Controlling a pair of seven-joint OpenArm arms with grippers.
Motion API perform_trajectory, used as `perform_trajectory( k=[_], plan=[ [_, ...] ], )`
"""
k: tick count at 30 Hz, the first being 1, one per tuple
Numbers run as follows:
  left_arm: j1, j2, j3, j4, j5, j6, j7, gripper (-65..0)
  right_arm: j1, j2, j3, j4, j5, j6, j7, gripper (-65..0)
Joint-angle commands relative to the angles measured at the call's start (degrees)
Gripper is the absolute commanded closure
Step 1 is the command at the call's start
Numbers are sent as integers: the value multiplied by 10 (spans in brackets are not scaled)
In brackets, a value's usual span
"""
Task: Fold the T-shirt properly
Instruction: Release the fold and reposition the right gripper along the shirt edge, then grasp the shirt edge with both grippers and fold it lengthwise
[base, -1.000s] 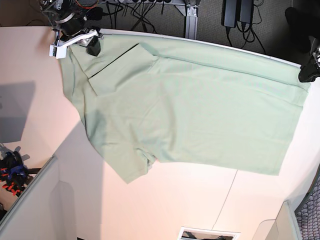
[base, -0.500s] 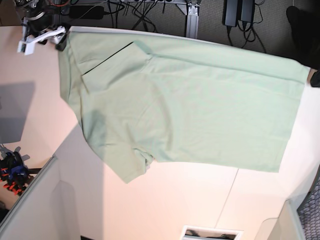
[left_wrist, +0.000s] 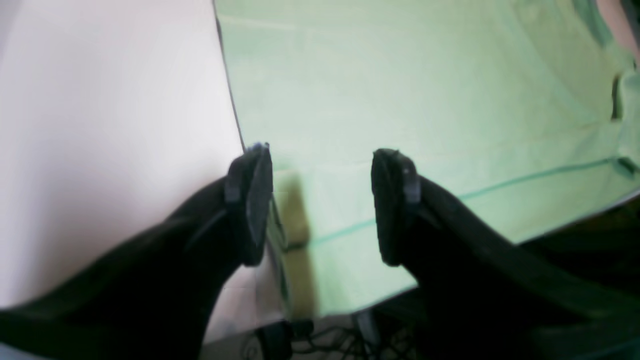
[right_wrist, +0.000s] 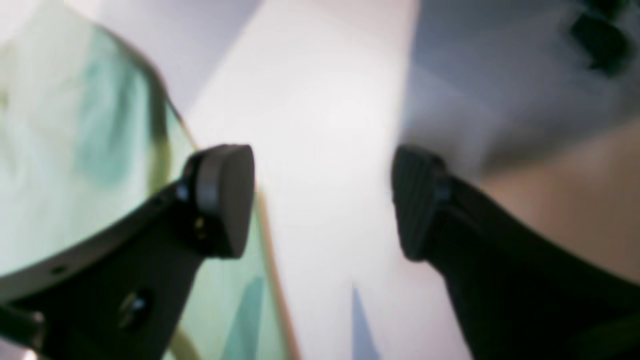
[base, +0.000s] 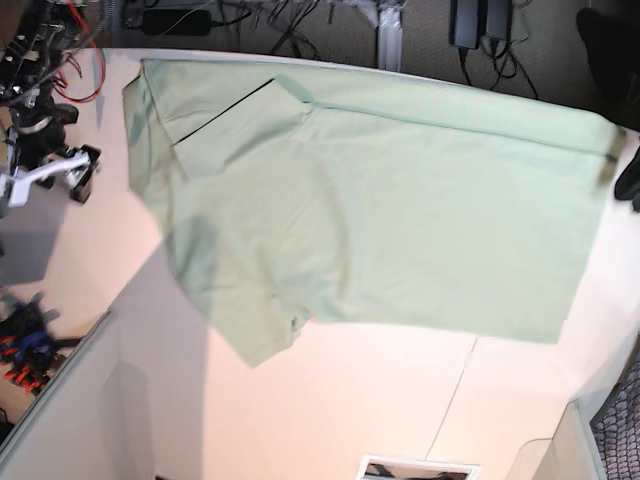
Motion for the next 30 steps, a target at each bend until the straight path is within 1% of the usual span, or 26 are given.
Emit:
perform_trajectory(
  k=[1, 4, 7, 10, 12, 15, 17, 19, 21, 23, 24, 25, 26, 28, 29, 30],
  plan=[
    [-2, -12, -6, 13, -4, -6, -13, -352, 44, 11, -18, -22, 3, -3, 21, -426],
    [-2, -12, -6, 16, 5, -6, -13, -352, 145, 2, -74, -135, -24, -3, 51, -426],
    [-2, -12, -6, 16, 9, -6, -20, -352, 235, -16, -111, -257, -24, -3, 62, -426],
    [-2, -12, -6, 16, 14, -6, -37, -352, 300, -43, -123, -372, -27, -2, 87, -426],
    [-2, -12, -6, 16, 29, -6, -51, -353, 326, -63, -123, -426, -30, 0, 97, -426],
    [-3, -12, -6, 15, 49, -6, -66, -353, 339, -94, -123, -458, -37, 16, 97, -426],
    [-4, -12, -6, 15, 57, -6, -79, -353, 339, -118, -123, -456, -47, 16, 97, -426],
    [-13, -14, 3, 12, 72, -6, -80, -353, 339, -138, -124, -455, -60, 18, 97, -426],
    [-26, -23, 23, 2, 84, -6, -87, -388, 339, -155, -124, -455, -68, 19, 94, -426],
    [-46, -31, 47, -11, 104, 8, -105, -426, 339, -165, -124, -455, -71, 19, 92, -423],
    [-62, -31, 57, -19, 118, 19, -110, -426, 337, -167, -124, -455, -71, 19, 93, -411],
    [-81, -31, 69, -29, 127, 27, -111, -426, 337, -167, -124, -455, -71, 19, 93, -354],
    [-101, -33, 81, -41, 132, 33, -111, -426, 336, -166, -124, -455, -71, 19, 93, -263],
    [-144, -32, 103, -72, 143, 45, -118, -426, 334, -163, -124, -455, -71, 19, 93, -46],
    [-167, -32, 115, -90, 150, 46, -123, -426, 334, -163, -124, -455, -71, 19, 93, 0],
    [-193, -32, 129, -112, 155, 48, -127, -426, 334, -162, -124, -455, -71, 19, 93, 0]
  ],
)
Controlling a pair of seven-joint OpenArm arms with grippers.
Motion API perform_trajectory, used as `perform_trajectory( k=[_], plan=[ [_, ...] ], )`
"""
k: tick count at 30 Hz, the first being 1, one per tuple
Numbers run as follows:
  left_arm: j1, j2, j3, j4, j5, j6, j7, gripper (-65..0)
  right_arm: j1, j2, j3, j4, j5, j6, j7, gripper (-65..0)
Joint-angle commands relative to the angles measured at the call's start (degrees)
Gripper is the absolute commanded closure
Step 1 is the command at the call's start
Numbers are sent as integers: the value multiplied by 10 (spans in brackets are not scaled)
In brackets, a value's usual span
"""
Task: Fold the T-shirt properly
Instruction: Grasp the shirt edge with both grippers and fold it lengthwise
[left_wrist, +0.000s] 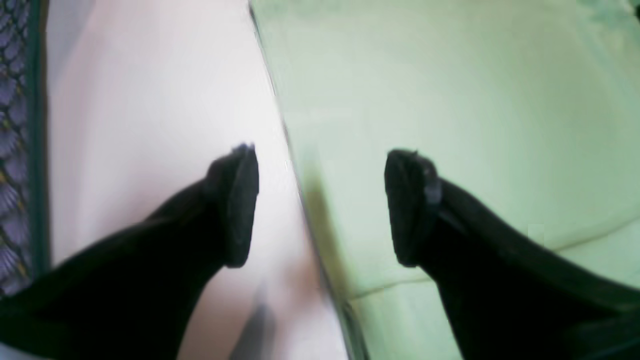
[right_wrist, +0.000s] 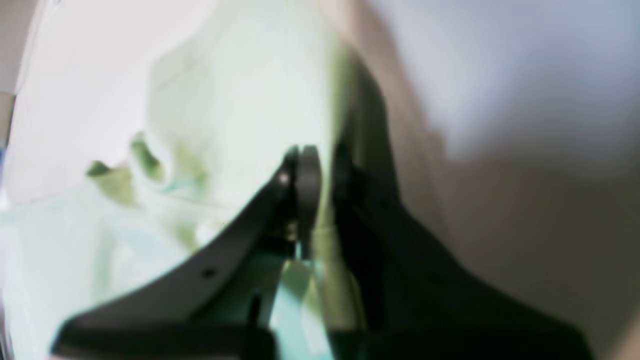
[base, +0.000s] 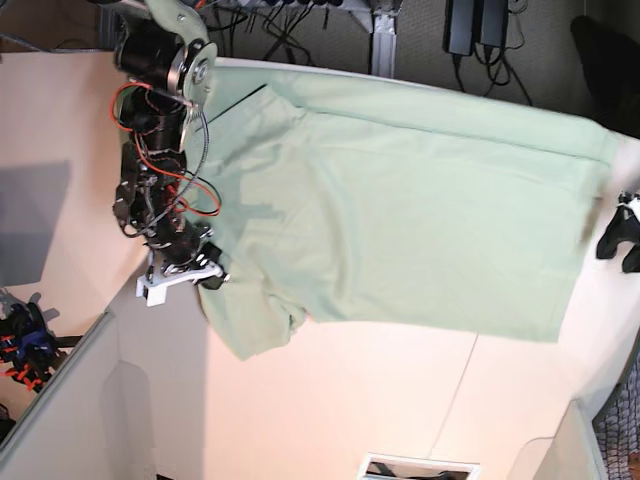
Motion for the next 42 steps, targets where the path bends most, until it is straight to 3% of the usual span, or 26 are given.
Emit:
perform_trajectory(
  k=[1, 5, 9, 12, 18, 24, 31, 33, 38, 42],
  plan=[
    [-33, -14, 8, -16, -6, 5, -16, -426, 12, 3, -1, 4, -10, -7, -11, 0],
    [-142, -2, 68, -117, 22, 25, -36, -426, 10, 3, -1, 4, -9, -7, -11, 0],
    [-244, 26, 130, -236, 80, 71, -78, -426, 4, 3, -1, 4, 15, -7, -10, 0],
    [-316, 53, 163, -354, 87, 104, -85, -426, -3, 3, -1, 4, 23, -7, -10, 0],
    [-406, 98, 166, -550, 65, 93, -89, -426, -6, 3, -1, 4, 23, -7, -12, 0],
    [-412, 136, 166, -563, 63, 51, -66, -426, -6, 3, -1, 4, 23, -7, -12, 0],
    [-413, 169, 166, -563, 71, 48, -69, -423, -5, 3, -1, 4, 23, -7, -12, 0],
    [-413, 171, 166, -563, 76, 48, -83, -352, -5, 3, -1, 4, 23, -7, -11, 0],
    [-414, 170, 166, -563, 77, 48, -113, -14, -5, 3, -1, 4, 23, -7, -11, 0],
    [-414, 169, 166, -561, 79, 45, -115, 0, -5, 3, -1, 4, 23, -7, -11, 0]
  ],
)
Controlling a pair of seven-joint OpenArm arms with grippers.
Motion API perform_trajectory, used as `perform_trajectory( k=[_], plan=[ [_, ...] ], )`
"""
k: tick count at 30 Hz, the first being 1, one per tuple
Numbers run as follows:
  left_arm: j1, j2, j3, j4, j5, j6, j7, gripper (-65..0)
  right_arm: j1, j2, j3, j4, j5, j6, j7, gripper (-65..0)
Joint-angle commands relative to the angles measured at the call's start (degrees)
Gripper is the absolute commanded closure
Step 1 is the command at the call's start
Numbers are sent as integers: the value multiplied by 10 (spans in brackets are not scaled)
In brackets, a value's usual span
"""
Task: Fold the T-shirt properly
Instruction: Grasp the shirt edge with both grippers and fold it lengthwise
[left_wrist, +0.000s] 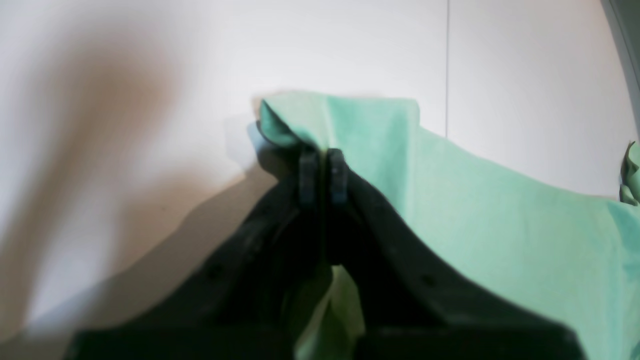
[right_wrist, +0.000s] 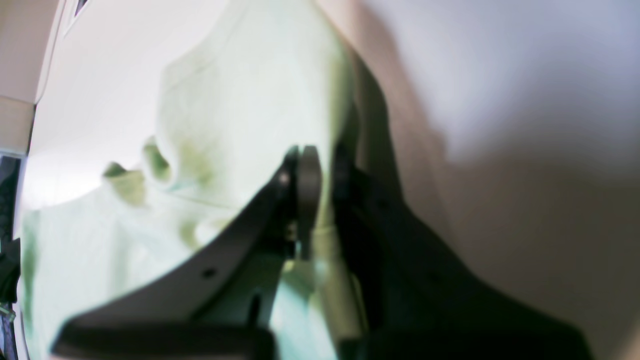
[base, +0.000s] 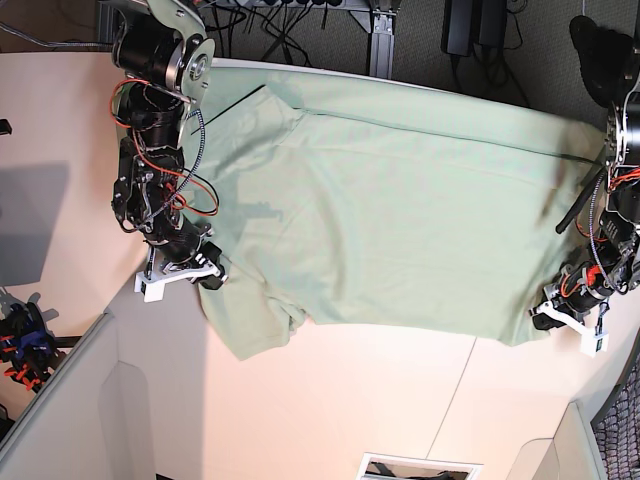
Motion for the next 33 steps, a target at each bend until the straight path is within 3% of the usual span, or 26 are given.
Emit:
perform_trajectory(
  k=[1, 5, 10, 13, 22, 33],
  plan=[
    [-12, -8, 0, 10, 8, -15, 4, 0, 8, 3, -1, 3, -10, -8, -14, 0],
    [-12, -29, 0, 55, 5, -57, 5, 0, 8, 5, -1, 14, -10, -7, -22, 0],
    [-12, -58, 1, 122, -62, -103, 67, 0, 7, 19, -1, 70, 1, 5, -56, 0],
    [-12, -70, 1, 138, -114, -104, 99, 0, 6, 34, -1, 111, 17, 5, -66, 0],
    [22, -94, 1, 162, -230, -104, 207, 0, -9, 78, -1, 187, 104, 16, -168, 0],
    [193, -180, 0, 388, -282, -104, 249, 0, -176, 118, -1, 379, 129, 17, -183, 0]
  ],
)
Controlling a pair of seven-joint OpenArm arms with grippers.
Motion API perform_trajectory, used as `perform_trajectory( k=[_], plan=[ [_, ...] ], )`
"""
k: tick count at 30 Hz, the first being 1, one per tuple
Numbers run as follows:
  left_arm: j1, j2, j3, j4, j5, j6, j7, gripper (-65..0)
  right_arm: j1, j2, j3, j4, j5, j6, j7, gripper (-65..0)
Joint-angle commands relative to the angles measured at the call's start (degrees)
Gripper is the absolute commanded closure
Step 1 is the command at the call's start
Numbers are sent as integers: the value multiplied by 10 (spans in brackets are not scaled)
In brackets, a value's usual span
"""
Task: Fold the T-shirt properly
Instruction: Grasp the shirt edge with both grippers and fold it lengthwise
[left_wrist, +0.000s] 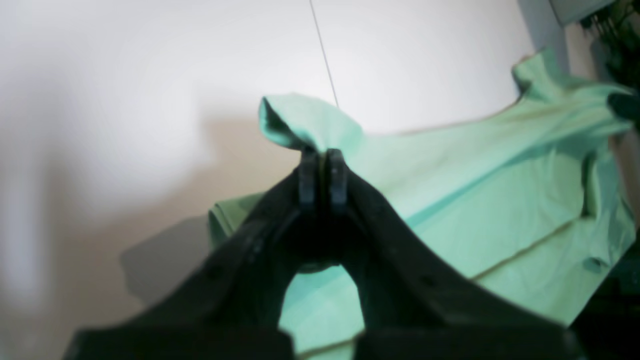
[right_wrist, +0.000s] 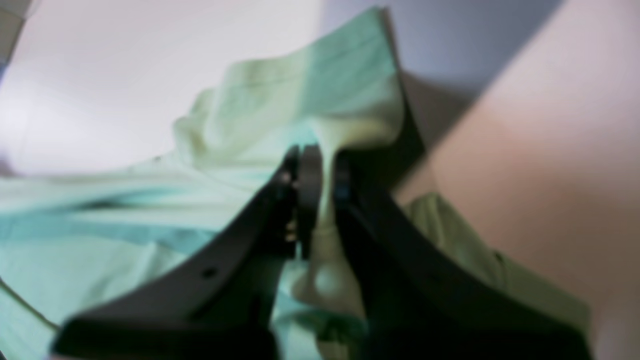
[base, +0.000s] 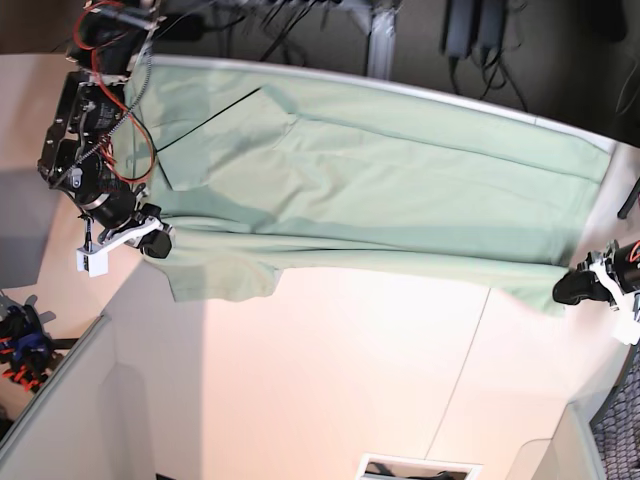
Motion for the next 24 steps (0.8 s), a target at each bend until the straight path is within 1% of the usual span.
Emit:
perform_trajectory(
  k=[1, 3, 6, 8, 9, 10, 11, 12, 15, 19, 21, 24],
  plan=[
    [-5, -16, -4, 17, -11, -9, -4, 0, -4, 15, 3, 25, 8, 3, 11, 0],
    [4, -17, -4, 23, -11, -9, 9, 0, -35, 19, 3, 52, 7, 3, 11, 0],
    [16, -14, -4, 23, -12, -9, 10, 0, -70, 17, 3, 65, -5, 3, 16, 0],
    [22, -12, -4, 23, -11, -9, 10, 0, -88, 14, 3, 64, -23, 3, 36, 0],
    [24, -11, -4, 23, -11, -9, 10, 0, -96, 13, 3, 64, -36, 3, 49, -110],
    [24, -9, -4, 23, -11, -9, 10, 0, -101, 11, 3, 64, -54, 3, 55, -248],
    [23, -8, -4, 23, -11, -9, 10, 0, -104, 10, 4, 63, -70, 2, 55, -364],
    [23, -5, -4, 23, -12, -9, 9, 0, -107, 10, 5, 64, -73, 2, 55, -443],
    [23, 2, -4, 23, -11, -9, 11, 0, -107, 10, 21, 73, -70, 1, 56, -445],
    [30, 8, -4, 23, -11, -9, 11, 0, -101, 10, 70, 107, -49, 1, 83, -445],
    [31, 7, -4, 23, -10, -9, 11, 0, -79, 10, 85, 105, -51, 1, 83, -445],
    [31, 8, -4, 23, -7, -9, 11, 0, -36, 9, 85, 76, -52, 1, 83, -445]
  ],
)
